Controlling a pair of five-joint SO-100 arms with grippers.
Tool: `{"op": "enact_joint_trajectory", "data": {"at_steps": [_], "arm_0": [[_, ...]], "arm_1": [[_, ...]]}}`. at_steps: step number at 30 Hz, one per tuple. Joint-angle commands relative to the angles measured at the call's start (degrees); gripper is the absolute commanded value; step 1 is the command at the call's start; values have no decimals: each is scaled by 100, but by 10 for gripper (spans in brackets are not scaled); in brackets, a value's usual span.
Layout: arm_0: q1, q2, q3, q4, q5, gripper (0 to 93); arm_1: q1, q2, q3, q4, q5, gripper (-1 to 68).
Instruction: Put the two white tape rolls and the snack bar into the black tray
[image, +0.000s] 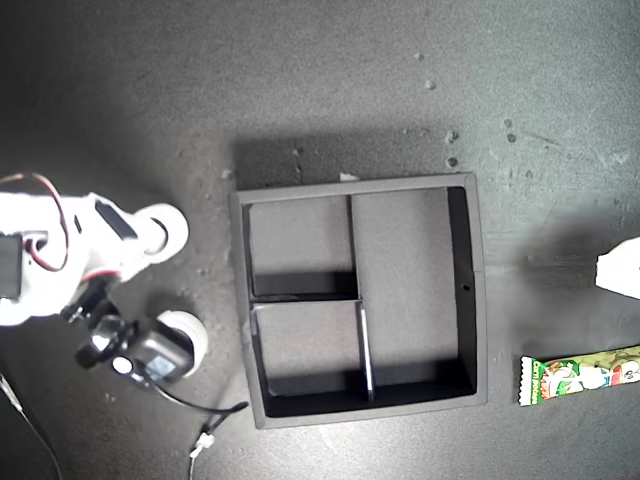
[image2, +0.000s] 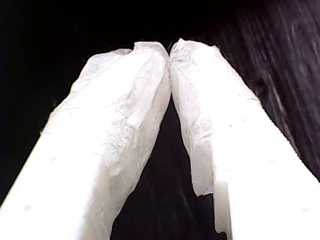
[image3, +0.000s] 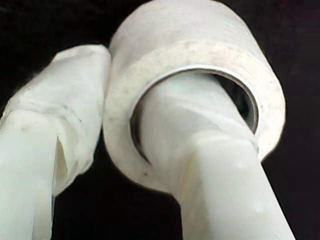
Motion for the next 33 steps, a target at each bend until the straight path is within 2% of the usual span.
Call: {"op": "enact_joint_trajectory", "data": {"at_steps": [1, 4, 8, 12, 16, 21, 25, 31, 32, 33], "arm_0": [[-193, 246, -1371, 949, 281, 2], [-97, -360, -2892, 1644, 580, 2], [299, -2065, -5432, 2514, 870, 2], [738, -4219, -8306, 3445, 1002, 2], [976, -6829, -12199, 4834, 932, 2], [1081, -7304, -12226, 4808, 703, 2], [1310, -7559, -12401, 4808, 545, 2], [1600, -8033, -12647, 4808, 272, 1], [1626, -8104, -12656, 4808, 229, 1], [1644, -8174, -12656, 4808, 202, 1]], "arm_1": [[554, 35, 70, -105, 1485, -3], [879, 35, 70, -62, 1854, -4], [1020, 35, 18, -202, 308, -4], [466, 35, -545, -290, -1459, -4], [114, -62, -1863, 527, -2364, -4], [-149, -176, -2813, 1055, -2848, -4], [-677, -1081, -3322, 686, -3164, -3], [-1266, -3366, -4720, 290, -3006, -2], [-1345, -3727, -4992, 290, -2865, 10], [-1459, -4113, -5273, 325, -2698, 67]]}}
